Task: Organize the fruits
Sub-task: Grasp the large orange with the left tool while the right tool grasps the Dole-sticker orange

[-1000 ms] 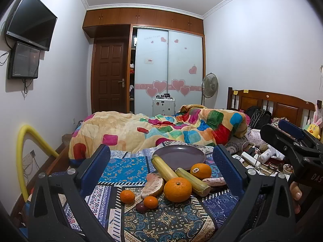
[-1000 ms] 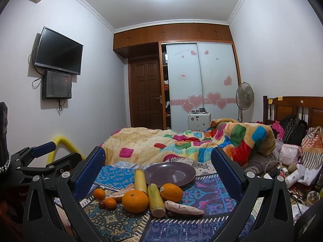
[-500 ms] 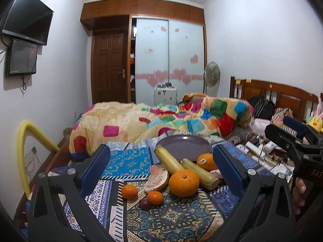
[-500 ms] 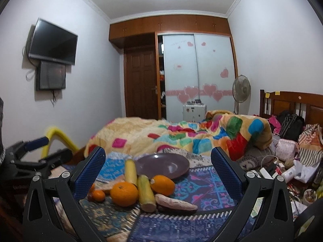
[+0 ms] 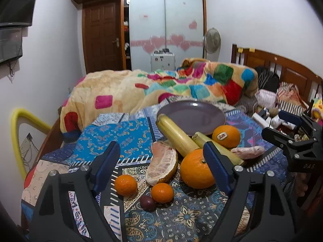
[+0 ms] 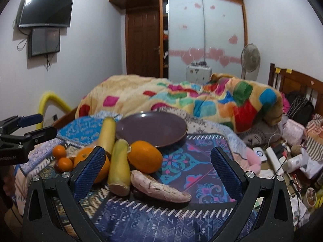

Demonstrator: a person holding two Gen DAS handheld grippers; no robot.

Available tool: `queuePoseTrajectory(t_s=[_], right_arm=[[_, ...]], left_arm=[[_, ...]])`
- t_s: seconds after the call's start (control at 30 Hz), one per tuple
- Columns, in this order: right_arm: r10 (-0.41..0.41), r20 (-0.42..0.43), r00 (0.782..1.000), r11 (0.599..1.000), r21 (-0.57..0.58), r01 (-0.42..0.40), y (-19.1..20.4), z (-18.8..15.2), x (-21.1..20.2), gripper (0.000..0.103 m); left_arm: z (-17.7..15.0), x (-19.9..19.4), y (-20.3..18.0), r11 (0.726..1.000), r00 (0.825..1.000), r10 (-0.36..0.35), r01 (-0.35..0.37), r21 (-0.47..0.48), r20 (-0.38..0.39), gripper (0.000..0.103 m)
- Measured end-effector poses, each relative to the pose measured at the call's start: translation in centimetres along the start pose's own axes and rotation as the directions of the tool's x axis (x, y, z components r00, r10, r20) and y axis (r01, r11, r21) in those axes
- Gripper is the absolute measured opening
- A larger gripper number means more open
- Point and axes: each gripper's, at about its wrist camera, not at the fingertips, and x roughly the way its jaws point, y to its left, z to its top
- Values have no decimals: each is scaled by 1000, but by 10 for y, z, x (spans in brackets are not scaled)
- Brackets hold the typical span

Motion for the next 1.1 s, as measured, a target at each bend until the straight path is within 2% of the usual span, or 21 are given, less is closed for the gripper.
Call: queuePoseTrajectory(t_s=[0.1,0.17,0.37,0.53,0.6,0.67,0.73,0.8,1.1], right_arm=[[37,-51,998,999,0,-37,-3,-1,16,98],[61,-79,995,998,6,-61,-5,-2,24,90],[135,-179,974,991,34,-132,-7,-3,50,72],[173,-236,956,985,48,-166,-5,-3,64,72],[175,-252,952,985,40,-170,-4,-2,70,69],[181,-279,943,983,40,-177,-5,-2,79,60],[214,-300,929,977,70,-202,-7,-2,84,59],[225,-305,925,974,78,-212,-7,-2,86,59],[207,-300,931,978,83,-190,-12,-1,77,56]], left_arm=[[-1,13,-2,1000,999,-16,16,10,-39,81],[-1,20,-5,1000,998,-23,24,18,-55,81],[2,36,-11,999,996,-40,41,15,-80,81],[5,47,-12,999,994,-52,53,9,-95,81],[5,51,-14,998,993,-52,54,17,-101,81],[5,53,-16,998,993,-54,56,20,-105,81],[4,55,-17,998,992,-61,64,20,-112,81],[4,58,-16,997,990,-68,70,16,-125,82],[2,58,-26,993,979,-110,114,11,-169,83]])
